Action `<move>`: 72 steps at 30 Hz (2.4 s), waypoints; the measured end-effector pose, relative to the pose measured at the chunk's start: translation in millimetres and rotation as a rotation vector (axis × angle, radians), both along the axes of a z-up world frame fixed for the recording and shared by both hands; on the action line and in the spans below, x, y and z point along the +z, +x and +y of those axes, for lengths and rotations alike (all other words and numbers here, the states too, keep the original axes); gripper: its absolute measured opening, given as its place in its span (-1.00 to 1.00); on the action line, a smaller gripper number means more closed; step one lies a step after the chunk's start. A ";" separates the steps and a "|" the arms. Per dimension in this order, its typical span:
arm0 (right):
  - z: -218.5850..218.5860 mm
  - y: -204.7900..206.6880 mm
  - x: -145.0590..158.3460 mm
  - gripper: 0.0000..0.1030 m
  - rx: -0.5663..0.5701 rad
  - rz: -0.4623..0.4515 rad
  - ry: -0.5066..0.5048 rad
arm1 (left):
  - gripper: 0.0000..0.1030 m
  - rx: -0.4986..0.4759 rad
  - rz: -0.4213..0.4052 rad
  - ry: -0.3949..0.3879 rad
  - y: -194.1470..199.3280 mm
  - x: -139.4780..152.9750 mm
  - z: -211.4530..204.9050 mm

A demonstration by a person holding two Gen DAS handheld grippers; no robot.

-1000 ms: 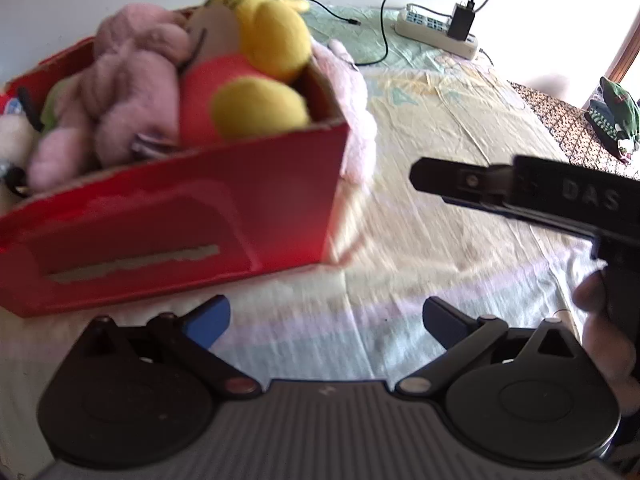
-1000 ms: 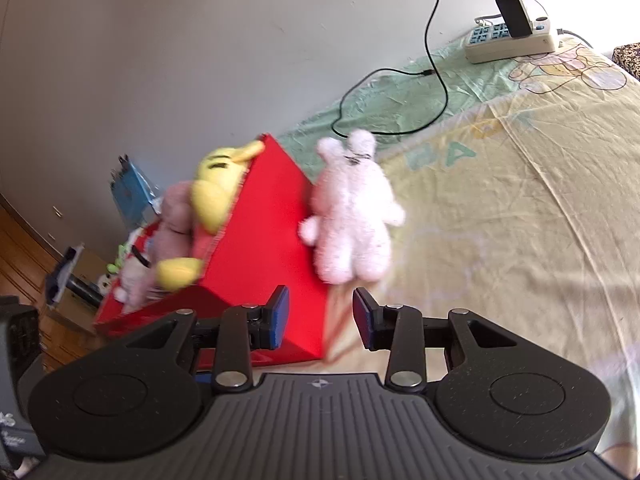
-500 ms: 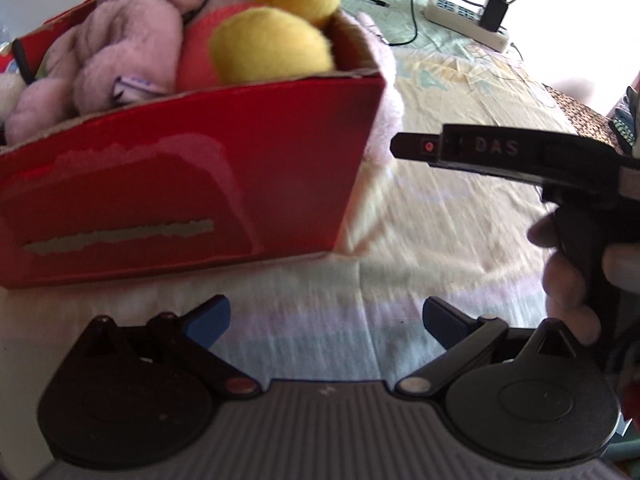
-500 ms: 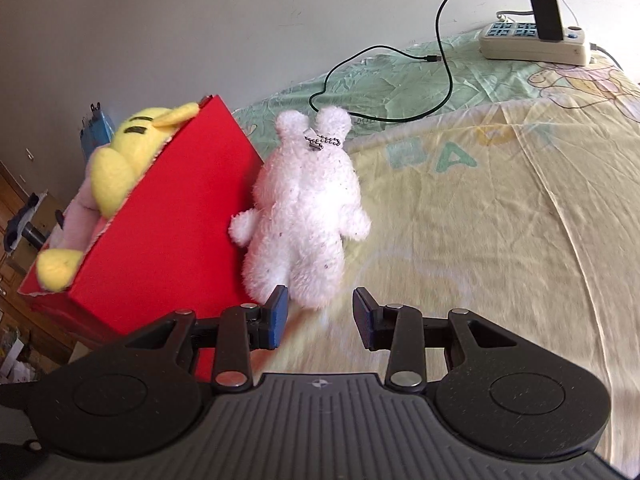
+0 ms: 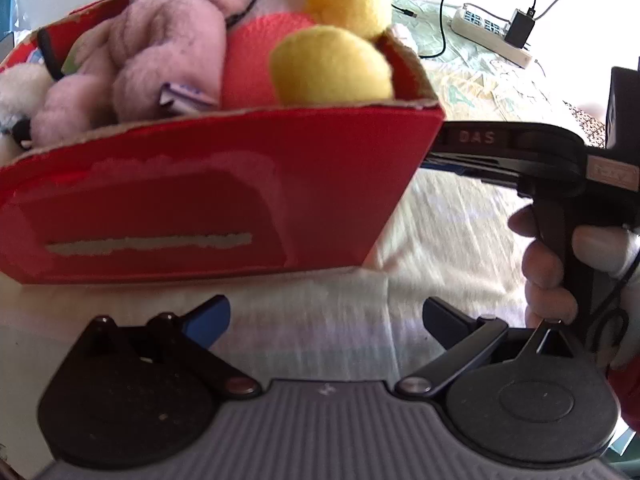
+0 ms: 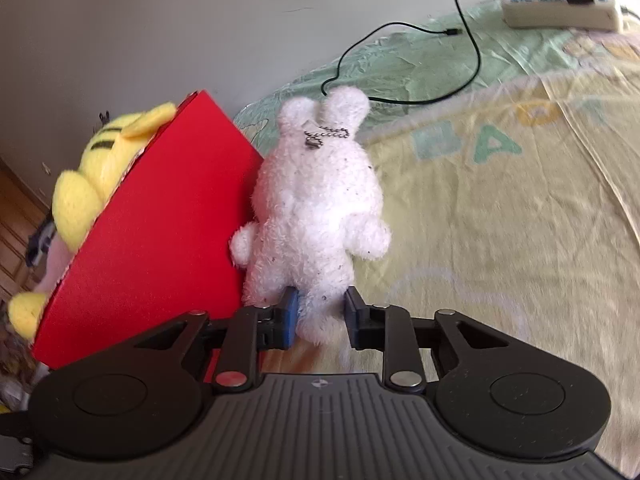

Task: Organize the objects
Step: 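Move the right gripper to the white bunny with plaid ears, then close the right gripper on the white bunny's body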

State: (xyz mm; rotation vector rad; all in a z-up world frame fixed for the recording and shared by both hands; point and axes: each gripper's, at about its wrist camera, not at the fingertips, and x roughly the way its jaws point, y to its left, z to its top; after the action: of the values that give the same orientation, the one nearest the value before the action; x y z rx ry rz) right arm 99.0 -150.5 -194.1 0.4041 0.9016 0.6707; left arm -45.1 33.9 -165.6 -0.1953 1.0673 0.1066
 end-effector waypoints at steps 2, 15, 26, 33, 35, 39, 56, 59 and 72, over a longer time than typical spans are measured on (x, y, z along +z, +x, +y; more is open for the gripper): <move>-10.1 -2.2 -0.1 -0.55 -0.012 0.038 0.043 | 0.98 -0.010 -0.005 -0.004 1.7 2.3 -2.7; -99.6 -58.0 -0.2 -0.56 0.001 0.228 0.211 | 0.98 -0.211 -0.048 -0.055 0.6 10.9 -56.2; -153.7 -61.0 -1.2 -0.39 -0.049 0.246 0.229 | 0.98 -0.306 -0.071 -0.038 31.6 10.8 -111.3; -165.9 -41.3 10.5 -0.39 -0.089 0.192 0.271 | 0.97 -0.299 -0.080 0.000 50.3 10.1 -119.0; -165.5 -35.3 10.3 -0.39 -0.091 0.189 0.280 | 0.97 -0.313 -0.098 0.017 54.9 15.5 -125.6; -170.2 -25.3 10.9 -0.39 -0.093 0.180 0.293 | 0.97 -0.369 -0.146 0.032 61.6 28.7 -144.8; -203.3 -2.3 -0.8 -0.35 -0.123 0.202 0.311 | 0.97 -0.603 -0.145 -0.004 56.1 28.7 -188.8; -204.4 0.1 -5.3 -0.32 -0.134 0.211 0.313 | 0.96 -0.529 -0.098 -0.034 71.0 16.7 -174.6; -192.9 -0.5 -17.2 -0.05 -0.088 0.273 0.360 | 0.81 -0.400 0.009 -0.208 104.7 -11.1 -155.8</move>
State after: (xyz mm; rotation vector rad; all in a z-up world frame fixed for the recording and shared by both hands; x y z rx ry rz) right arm 98.5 -343.5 -211.3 0.8690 1.0151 0.7081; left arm 59.6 -122.0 -176.6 -0.1650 1.1074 -0.3649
